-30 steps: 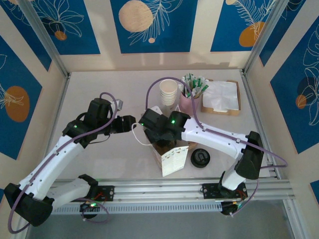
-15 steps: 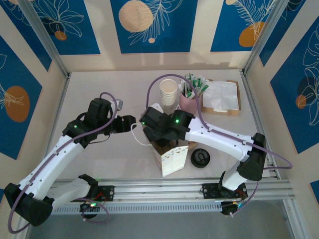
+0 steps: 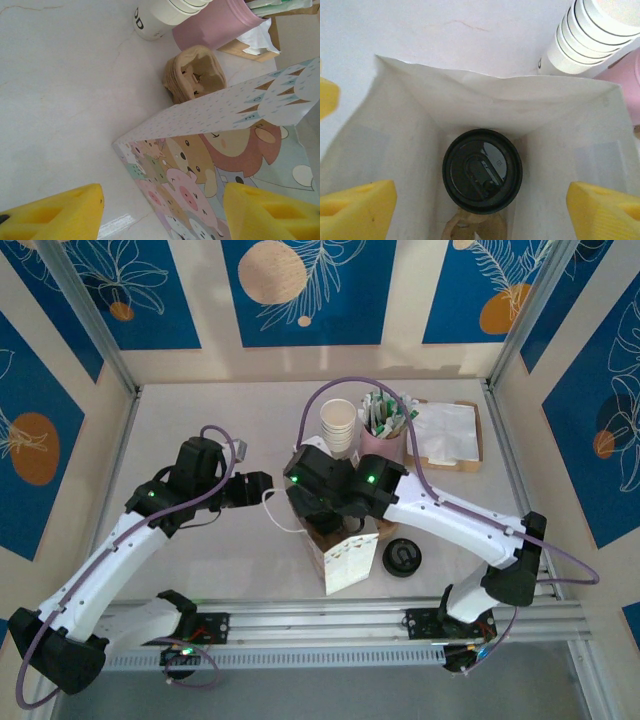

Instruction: Pack the takeout coffee

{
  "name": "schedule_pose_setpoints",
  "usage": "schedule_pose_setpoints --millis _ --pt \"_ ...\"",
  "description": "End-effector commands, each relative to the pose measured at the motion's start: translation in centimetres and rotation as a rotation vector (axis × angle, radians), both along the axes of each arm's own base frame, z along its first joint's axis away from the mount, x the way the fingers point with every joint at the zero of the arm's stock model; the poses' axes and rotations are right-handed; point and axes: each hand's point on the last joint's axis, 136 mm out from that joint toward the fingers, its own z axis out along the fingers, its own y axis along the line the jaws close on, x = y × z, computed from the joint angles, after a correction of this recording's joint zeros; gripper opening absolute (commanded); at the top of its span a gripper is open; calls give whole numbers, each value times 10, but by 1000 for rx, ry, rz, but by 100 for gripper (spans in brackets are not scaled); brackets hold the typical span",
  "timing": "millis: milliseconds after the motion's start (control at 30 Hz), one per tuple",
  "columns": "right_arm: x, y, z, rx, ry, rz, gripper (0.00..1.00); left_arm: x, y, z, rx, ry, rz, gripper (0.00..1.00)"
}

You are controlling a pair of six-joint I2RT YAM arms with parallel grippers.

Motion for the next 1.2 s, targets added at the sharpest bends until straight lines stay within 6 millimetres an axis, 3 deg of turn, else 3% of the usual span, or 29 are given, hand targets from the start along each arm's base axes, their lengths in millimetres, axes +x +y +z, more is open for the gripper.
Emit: schedule_pose_setpoints --millis 0,267,600,1167 --pt "-6 -3 29 56 -41 14 84 -2 -5 0 -24 14 -12 64" --pt "-18 -1 50 107 -54 42 67 -2 -5 2 -26 11 -12 64" --pt "-33 9 67 221 -32 96 55 -4 -4 4 -25 7 -10 64" --pt "-53 28 105 508 -6 192 46 -3 -4 5 -19 6 -8 64"
